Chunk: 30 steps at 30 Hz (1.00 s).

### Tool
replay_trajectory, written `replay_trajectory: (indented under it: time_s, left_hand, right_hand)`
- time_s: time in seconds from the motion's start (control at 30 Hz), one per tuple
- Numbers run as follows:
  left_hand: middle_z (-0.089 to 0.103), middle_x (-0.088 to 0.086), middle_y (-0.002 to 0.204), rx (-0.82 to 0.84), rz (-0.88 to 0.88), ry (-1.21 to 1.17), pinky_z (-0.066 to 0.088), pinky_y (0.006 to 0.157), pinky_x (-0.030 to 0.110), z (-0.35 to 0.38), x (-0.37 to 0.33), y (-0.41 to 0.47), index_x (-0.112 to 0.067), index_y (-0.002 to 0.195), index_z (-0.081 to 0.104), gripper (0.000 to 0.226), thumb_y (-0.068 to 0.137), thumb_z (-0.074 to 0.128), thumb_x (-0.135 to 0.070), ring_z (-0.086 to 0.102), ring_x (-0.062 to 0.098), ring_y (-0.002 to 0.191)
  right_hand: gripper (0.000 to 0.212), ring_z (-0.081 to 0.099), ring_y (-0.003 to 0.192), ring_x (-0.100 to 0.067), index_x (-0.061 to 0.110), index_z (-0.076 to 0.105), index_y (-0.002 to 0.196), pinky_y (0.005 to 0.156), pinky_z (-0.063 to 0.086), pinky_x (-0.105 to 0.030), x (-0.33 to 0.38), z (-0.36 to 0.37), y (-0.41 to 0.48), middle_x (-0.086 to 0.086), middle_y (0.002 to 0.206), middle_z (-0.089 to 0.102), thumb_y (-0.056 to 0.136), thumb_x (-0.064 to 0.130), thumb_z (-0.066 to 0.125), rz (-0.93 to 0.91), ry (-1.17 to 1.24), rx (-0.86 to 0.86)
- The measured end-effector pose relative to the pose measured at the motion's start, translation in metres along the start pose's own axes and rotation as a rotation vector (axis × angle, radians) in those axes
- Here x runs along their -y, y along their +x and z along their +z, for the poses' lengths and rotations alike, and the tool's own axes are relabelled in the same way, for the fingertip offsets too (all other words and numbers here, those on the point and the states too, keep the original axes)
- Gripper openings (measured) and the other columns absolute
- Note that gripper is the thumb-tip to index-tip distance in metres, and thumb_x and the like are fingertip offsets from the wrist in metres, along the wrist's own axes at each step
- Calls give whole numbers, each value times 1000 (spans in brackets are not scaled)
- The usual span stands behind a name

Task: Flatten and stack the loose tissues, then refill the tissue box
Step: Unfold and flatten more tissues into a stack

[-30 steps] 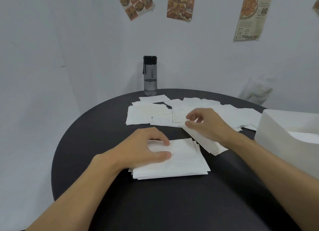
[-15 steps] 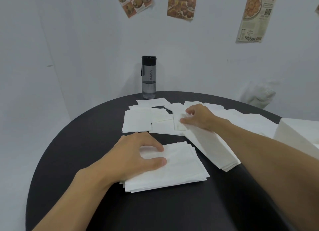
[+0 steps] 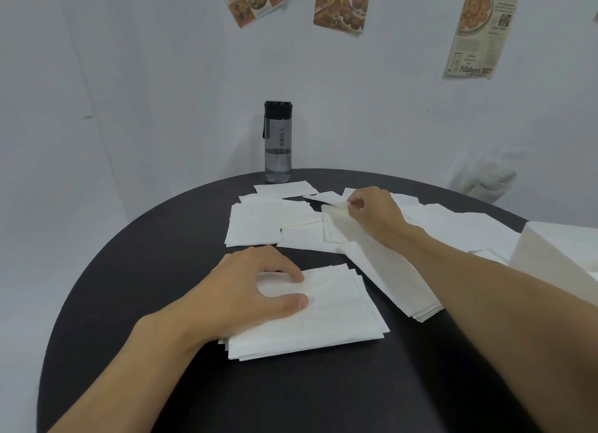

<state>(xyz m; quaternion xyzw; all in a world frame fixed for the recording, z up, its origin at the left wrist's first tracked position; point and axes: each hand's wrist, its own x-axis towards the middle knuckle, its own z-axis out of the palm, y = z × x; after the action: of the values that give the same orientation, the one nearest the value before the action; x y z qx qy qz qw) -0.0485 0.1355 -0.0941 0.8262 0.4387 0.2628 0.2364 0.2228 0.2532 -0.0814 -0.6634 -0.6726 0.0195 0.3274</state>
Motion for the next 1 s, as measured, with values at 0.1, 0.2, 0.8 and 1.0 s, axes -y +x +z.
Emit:
replay_trajectory:
  time_s: [0.1, 0.2, 0.8, 1.0]
  left_hand:
    - [61, -31, 116, 0, -1, -4, 44, 105, 31, 0, 0, 0, -46, 99, 71, 29, 74, 74, -61, 55, -8, 116]
    - [62, -32, 113, -1, -6, -19, 45, 104, 30, -1, -2, -1, -46, 98, 71, 35, 69, 71, -65, 56, -9, 115]
    - [54, -8, 126, -674, 76, -195, 44, 83, 11, -9, -26, -16, -25, 137, 41, 60, 88, 75, -19, 56, 6, 99]
    - [74, 2, 93, -661, 86, -467, 57, 77, 58, -10, -39, -20, -38, 119, 46, 50, 90, 70, -4, 68, 42, 81]
  right_hand:
    - [19, 65, 83, -26, 12, 68, 82, 71, 53, -38, 7, -6, -5, -2, 84, 70, 94, 13, 55, -2, 149, -66]
    - [14, 65, 83, -16, 13, 71, 89, 78, 53, -29, 19, -16, -14, 1, 86, 71, 96, 15, 58, -2, 305, -140]
    - [13, 70, 83, -18, 7, 73, 90, 77, 62, -37, 72, -78, -117, -5, 93, 74, 95, 5, 61, -65, 850, -28]
    - [9, 66, 74, -24, 5, 70, 90, 66, 56, -34, 66, -80, -125, -21, 87, 67, 93, 2, 62, 42, 880, 88]
